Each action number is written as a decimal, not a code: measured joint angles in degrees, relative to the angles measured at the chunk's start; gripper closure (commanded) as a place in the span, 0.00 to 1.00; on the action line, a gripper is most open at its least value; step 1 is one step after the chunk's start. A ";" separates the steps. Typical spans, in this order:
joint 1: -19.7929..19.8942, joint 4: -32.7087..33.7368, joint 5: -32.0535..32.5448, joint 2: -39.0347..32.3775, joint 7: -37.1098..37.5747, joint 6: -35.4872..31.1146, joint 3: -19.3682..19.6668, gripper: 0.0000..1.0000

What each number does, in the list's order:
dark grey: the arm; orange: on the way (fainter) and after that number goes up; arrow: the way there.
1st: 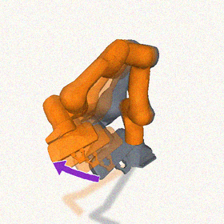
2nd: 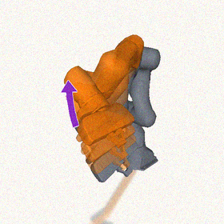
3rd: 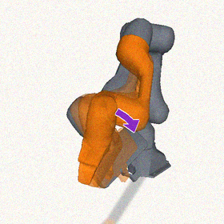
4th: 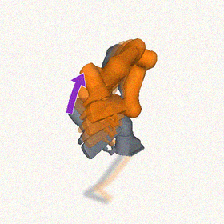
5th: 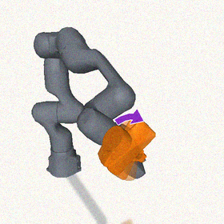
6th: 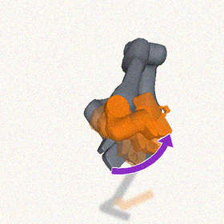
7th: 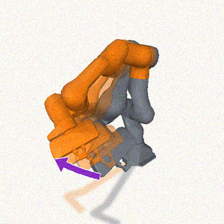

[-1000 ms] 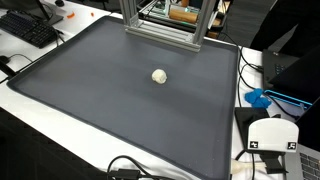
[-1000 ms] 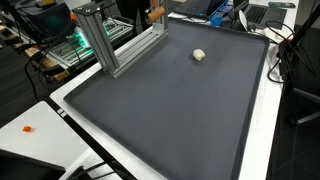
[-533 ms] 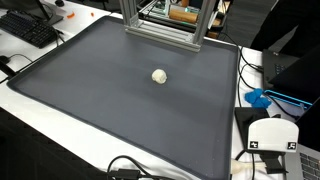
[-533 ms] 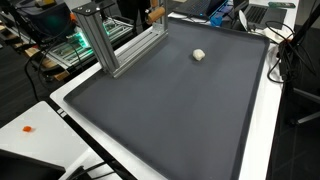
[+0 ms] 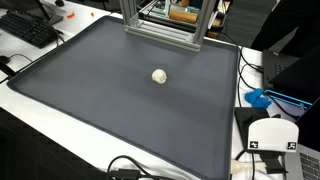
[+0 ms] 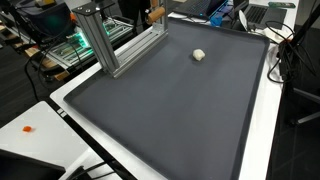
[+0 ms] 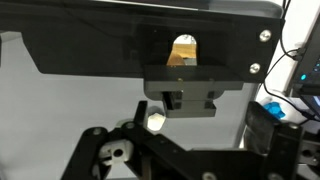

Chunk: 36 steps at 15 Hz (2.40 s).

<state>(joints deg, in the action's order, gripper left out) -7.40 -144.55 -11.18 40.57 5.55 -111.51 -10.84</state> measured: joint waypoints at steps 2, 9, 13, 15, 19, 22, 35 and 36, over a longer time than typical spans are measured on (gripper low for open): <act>-0.42 -0.26 0.04 -1.12 0.19 -2.71 -1.02 0.00; -0.38 -1.08 3.09 -5.47 3.14 -8.49 -2.81 0.00; -0.30 -0.92 5.58 -6.17 4.70 -8.65 -2.81 0.00; -0.21 -0.90 6.14 -6.27 5.09 -8.29 -2.79 0.00; -0.20 -0.83 6.15 -6.31 5.16 -5.96 -2.62 0.00; -0.22 -0.75 6.11 -6.36 5.16 -4.62 -2.47 0.00; -0.75 -0.30 5.65 -8.19 5.16 -3.41 -2.26 0.00; -0.75 -0.23 5.65 -8.39 5.16 -3.41 -2.26 0.00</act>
<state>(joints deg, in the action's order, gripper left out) -8.15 -144.78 -5.54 32.18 10.71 -114.92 -13.09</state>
